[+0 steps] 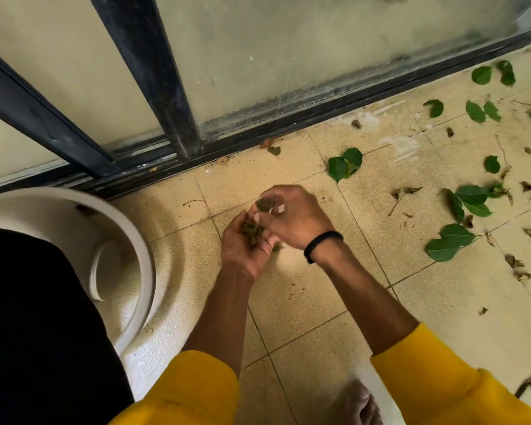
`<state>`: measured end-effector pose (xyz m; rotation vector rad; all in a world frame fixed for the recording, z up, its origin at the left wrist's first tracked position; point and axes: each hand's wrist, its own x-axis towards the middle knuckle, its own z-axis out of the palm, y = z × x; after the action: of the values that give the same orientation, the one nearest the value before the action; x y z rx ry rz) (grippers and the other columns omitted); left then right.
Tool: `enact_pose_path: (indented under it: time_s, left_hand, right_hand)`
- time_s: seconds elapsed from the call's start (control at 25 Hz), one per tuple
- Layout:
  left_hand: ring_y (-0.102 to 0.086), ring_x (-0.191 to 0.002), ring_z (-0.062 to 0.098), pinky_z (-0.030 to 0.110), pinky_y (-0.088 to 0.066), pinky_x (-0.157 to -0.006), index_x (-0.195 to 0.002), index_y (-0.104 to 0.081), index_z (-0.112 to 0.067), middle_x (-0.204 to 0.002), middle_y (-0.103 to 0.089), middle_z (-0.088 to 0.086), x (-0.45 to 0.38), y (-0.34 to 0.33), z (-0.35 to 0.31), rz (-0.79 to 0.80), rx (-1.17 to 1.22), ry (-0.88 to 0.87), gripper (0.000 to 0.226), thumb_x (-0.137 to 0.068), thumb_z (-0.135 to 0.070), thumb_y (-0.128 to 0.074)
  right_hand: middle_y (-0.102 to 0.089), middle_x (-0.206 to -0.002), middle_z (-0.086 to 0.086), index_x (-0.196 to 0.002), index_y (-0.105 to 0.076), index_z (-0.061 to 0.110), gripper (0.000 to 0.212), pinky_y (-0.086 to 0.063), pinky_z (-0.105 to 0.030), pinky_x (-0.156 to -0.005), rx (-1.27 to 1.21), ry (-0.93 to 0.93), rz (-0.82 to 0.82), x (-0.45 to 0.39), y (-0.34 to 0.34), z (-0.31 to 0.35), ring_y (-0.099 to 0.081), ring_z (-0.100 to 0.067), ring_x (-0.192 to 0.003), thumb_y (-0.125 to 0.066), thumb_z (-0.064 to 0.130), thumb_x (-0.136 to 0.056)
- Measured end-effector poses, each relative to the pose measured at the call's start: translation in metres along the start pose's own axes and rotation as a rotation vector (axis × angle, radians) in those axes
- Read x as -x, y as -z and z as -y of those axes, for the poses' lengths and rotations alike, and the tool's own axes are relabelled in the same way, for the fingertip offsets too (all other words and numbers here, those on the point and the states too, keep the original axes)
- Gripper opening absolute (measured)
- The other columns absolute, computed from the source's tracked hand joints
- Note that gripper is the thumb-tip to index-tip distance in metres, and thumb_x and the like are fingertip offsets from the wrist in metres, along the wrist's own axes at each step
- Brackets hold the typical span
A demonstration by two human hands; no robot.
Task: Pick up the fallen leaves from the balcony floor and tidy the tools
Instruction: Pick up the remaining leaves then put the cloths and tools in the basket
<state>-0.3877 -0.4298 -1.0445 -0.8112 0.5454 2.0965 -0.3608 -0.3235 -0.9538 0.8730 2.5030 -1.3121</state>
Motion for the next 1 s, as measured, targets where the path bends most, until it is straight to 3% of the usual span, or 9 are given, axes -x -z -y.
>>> enact_pose_path:
  time_s: [0.12, 0.2, 0.32, 0.48, 0.56, 0.64, 0.68, 0.8, 1.0]
  left_hand:
    - [-0.065, -0.121, 0.028, 0.048, -0.049, -0.107, -0.098, -0.075, -0.002, -0.124, -0.067, 0.015, -0.001, 0.001, -0.006, 0.007, 0.009, 0.031, 0.026, -0.1, -0.019, -0.055]
    - [-0.056, -0.132, 0.029, 0.05, -0.053, -0.101, -0.1, -0.074, -0.002, -0.137, -0.059, 0.016, 0.0, -0.001, -0.007, 0.04, 0.01, 0.052, 0.027, -0.1, -0.02, -0.055]
    - [-0.067, -0.114, 0.033, 0.049, -0.059, -0.089, -0.109, -0.069, 0.0, -0.124, -0.067, 0.019, 0.003, -0.006, -0.005, 0.084, 0.068, 0.072, 0.028, -0.103, -0.02, -0.05]
    - [-0.069, -0.103, 0.031, 0.046, -0.055, -0.097, -0.102, -0.07, -0.002, -0.11, -0.069, 0.017, -0.001, -0.005, -0.008, 0.07, 0.128, 0.051, 0.026, -0.101, -0.019, -0.051]
    - [-0.069, -0.096, 0.029, 0.041, -0.055, -0.096, -0.096, -0.071, -0.003, -0.102, -0.068, 0.014, -0.003, -0.004, -0.017, 0.048, 0.161, -0.006, 0.026, -0.101, -0.018, -0.05]
    - [-0.068, -0.094, 0.027, 0.038, -0.056, -0.094, -0.093, -0.071, -0.003, -0.1, -0.067, 0.013, -0.007, -0.004, -0.029, 0.037, 0.225, -0.045, 0.028, -0.101, -0.017, -0.048]
    - [-0.068, -0.094, 0.027, 0.038, -0.056, -0.093, -0.092, -0.071, -0.004, -0.099, -0.067, 0.013, -0.009, -0.004, -0.034, 0.028, 0.242, -0.06, 0.028, -0.1, -0.017, -0.048]
    - [-0.068, -0.093, 0.027, 0.037, -0.056, -0.094, -0.088, -0.07, -0.004, -0.096, -0.067, 0.012, -0.014, -0.004, -0.039, 0.014, 0.242, -0.103, 0.028, -0.099, -0.017, -0.047]
    - [-0.068, -0.098, 0.027, 0.038, -0.056, -0.097, -0.088, -0.07, -0.004, -0.096, -0.068, 0.013, -0.016, -0.002, -0.035, -0.025, 0.224, -0.1, 0.027, -0.098, -0.016, -0.049]
  right_hand:
    - [-0.07, -0.098, 0.015, -0.105, -0.074, 0.026, 0.026, -0.057, -0.024, -0.076, -0.171, -0.037, 0.005, -0.001, 0.025, -0.003, -0.068, -0.004, -0.092, -0.082, 0.02, -0.081]
    - [-0.069, -0.096, 0.015, -0.105, -0.072, 0.028, 0.033, -0.057, -0.022, -0.074, -0.097, -0.011, 0.114, 0.004, 0.022, 0.002, -0.067, -0.001, -0.088, -0.086, 0.022, -0.076]
    - [-0.068, -0.11, 0.01, -0.122, -0.066, 0.027, 0.05, -0.055, -0.024, -0.069, -0.03, 0.016, 0.127, 0.0, 0.018, -0.001, -0.068, -0.008, -0.092, -0.086, 0.031, -0.076]
    - [-0.07, -0.113, -0.004, -0.118, -0.065, 0.02, 0.036, -0.062, -0.043, -0.078, -0.31, -0.107, -0.116, -0.019, 0.041, -0.033, -0.074, -0.018, -0.085, -0.079, 0.023, -0.084]
    - [-0.059, -0.131, -0.002, -0.133, -0.055, 0.029, 0.066, -0.055, -0.045, -0.097, -0.012, -0.154, 0.018, -0.02, 0.034, -0.054, -0.065, -0.021, -0.112, -0.087, 0.023, -0.075]
    - [-0.03, -0.154, -0.003, -0.149, -0.035, 0.04, 0.099, -0.039, -0.049, -0.113, 0.285, -0.111, 0.249, -0.012, 0.008, -0.07, -0.036, -0.027, -0.14, -0.09, 0.023, -0.068]
    - [-0.02, -0.157, 0.0, -0.151, -0.029, 0.043, 0.104, -0.036, -0.048, -0.115, 0.372, -0.048, 0.286, -0.008, -0.005, -0.075, -0.026, -0.029, -0.142, -0.09, 0.025, -0.069]
    - [-0.023, -0.148, -0.001, -0.148, -0.035, 0.043, 0.086, -0.045, -0.044, -0.106, 0.485, 0.155, 0.206, -0.009, -0.029, -0.092, -0.032, -0.027, -0.129, -0.083, 0.027, -0.078]
    - [-0.052, -0.117, -0.003, -0.117, -0.071, 0.017, 0.029, -0.053, -0.031, -0.09, 0.4, 0.301, 0.024, -0.011, -0.041, -0.108, -0.056, -0.021, -0.103, -0.074, 0.018, -0.088]
